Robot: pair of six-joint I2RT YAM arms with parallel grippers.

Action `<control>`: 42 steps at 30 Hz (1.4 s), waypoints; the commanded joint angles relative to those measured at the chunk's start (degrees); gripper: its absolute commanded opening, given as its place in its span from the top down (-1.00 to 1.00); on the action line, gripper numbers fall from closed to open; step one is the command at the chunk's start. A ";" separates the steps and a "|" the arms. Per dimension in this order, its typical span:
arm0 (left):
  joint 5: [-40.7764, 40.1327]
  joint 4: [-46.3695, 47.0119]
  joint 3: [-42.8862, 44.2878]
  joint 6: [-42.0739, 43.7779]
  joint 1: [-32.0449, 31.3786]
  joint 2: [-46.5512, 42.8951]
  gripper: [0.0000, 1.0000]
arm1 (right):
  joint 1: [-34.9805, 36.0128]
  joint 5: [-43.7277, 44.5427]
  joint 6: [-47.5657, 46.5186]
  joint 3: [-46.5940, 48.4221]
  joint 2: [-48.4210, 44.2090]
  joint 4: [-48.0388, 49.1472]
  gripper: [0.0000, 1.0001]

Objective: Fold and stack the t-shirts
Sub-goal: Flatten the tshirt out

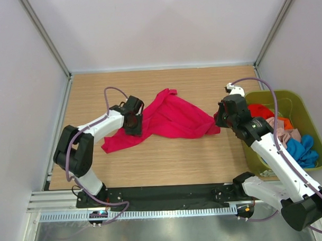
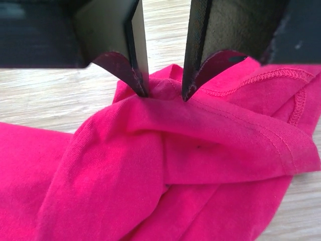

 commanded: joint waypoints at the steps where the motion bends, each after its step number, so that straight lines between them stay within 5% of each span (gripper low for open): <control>1: -1.13 -1.58 3.20 1.83 -0.38 0.30 0.33 | -0.13 0.06 -0.76 2.27 -1.25 2.26 0.98; 15: 0.11 -6.15 4.78 5.35 -2.40 2.67 0.21 | -0.22 -0.56 -0.06 2.00 -1.43 2.17 0.98; 21: -3.06 -6.50 6.89 5.44 -2.84 4.69 0.40 | -0.13 -0.38 -0.15 2.18 -2.04 1.73 0.98; 28: -4.64 -7.56 8.56 4.65 -4.24 5.05 0.99 | -0.22 -0.11 -0.15 2.09 -2.57 1.38 0.98; 36: -16.93 -18.09 14.09 3.94 -6.27 -4.77 0.99 | -0.22 1.73 0.38 5.60 -0.82 1.56 0.98; 40: -21.34 -23.11 17.78 4.91 -6.27 -8.92 0.74 | -0.13 4.28 -0.06 10.86 1.12 1.64 0.98; 42: -20.99 -25.83 19.28 4.74 -6.27 -9.19 0.89 | -0.13 4.81 -0.50 12.80 2.34 1.21 0.98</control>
